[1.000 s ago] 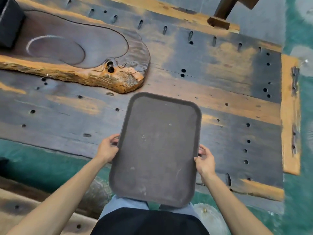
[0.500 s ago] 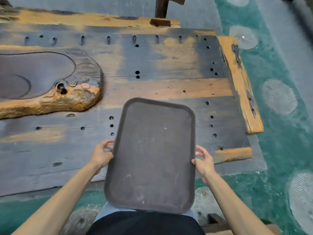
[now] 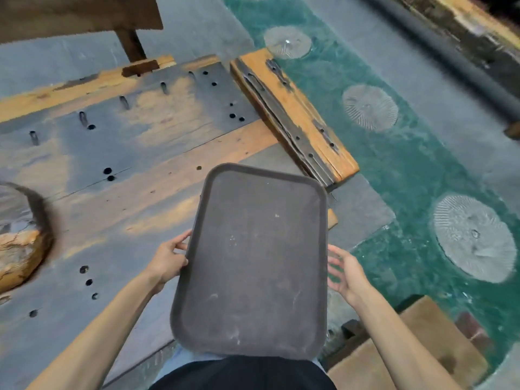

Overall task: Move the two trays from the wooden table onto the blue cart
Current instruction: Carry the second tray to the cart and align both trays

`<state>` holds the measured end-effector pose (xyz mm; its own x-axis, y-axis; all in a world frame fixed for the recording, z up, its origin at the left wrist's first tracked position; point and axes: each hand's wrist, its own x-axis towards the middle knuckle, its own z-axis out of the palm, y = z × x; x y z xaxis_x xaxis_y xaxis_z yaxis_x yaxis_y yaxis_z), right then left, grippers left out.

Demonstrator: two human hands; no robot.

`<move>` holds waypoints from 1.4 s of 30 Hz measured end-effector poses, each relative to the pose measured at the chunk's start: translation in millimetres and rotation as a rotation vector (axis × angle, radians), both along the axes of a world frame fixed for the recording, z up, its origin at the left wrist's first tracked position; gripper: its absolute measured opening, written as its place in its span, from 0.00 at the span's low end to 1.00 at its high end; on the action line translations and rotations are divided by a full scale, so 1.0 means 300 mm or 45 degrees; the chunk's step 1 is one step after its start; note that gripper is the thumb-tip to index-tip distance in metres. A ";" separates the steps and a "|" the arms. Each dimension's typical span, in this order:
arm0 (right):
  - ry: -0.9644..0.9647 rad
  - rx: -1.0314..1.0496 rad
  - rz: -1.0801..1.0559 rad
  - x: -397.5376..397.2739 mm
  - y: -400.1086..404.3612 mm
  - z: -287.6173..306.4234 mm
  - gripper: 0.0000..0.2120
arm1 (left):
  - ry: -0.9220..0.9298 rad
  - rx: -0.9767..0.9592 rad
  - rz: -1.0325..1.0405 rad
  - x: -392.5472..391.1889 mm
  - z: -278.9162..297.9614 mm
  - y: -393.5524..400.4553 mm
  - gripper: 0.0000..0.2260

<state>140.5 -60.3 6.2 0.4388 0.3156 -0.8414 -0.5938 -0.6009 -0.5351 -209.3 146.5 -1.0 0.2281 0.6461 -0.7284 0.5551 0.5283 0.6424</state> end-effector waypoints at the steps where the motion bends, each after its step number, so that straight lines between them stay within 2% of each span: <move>1: 0.032 0.023 -0.058 0.047 -0.027 0.002 0.13 | -0.014 -0.022 -0.017 0.070 0.017 0.012 0.28; 3: 0.076 0.061 -0.173 0.144 -0.085 0.005 0.17 | -0.027 -0.078 -0.045 0.218 0.055 0.035 0.18; 5: 0.094 0.071 -0.273 0.250 -0.147 0.005 0.21 | -0.010 -0.144 -0.121 0.373 0.088 0.049 0.13; 10: 0.115 0.063 -0.463 0.537 -0.312 0.019 0.27 | -0.030 -0.231 -0.172 0.776 0.102 0.045 0.22; 16: 0.093 0.058 -0.687 0.854 -0.553 0.044 0.30 | -0.050 -0.292 -0.312 1.284 0.095 -0.044 0.23; 24: 0.051 0.064 -1.002 1.097 -0.816 0.078 0.29 | -0.042 -0.320 -0.525 1.821 0.108 -0.193 0.21; 30: 0.032 0.034 -1.225 1.245 -1.013 0.070 0.29 | -0.048 -0.421 -0.850 2.213 0.119 -0.324 0.26; 33: 0.024 0.035 -1.322 1.374 -1.078 0.068 0.28 | -0.016 -0.422 -0.944 2.441 0.114 -0.378 0.28; 38: -0.034 0.050 -1.451 1.607 -1.191 0.074 0.27 | -0.046 -0.371 -1.103 2.849 0.117 -0.483 0.22; 42: -0.078 0.054 -1.546 1.793 -1.275 0.110 0.26 | -0.069 -0.412 -1.259 3.146 0.145 -0.541 0.25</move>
<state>678.4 -443.0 39.2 0.5064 -0.3014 -0.8079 -0.7309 0.3470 -0.5877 734.5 -15.7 42.4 0.5871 -0.0715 -0.8064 0.8086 0.0052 0.5883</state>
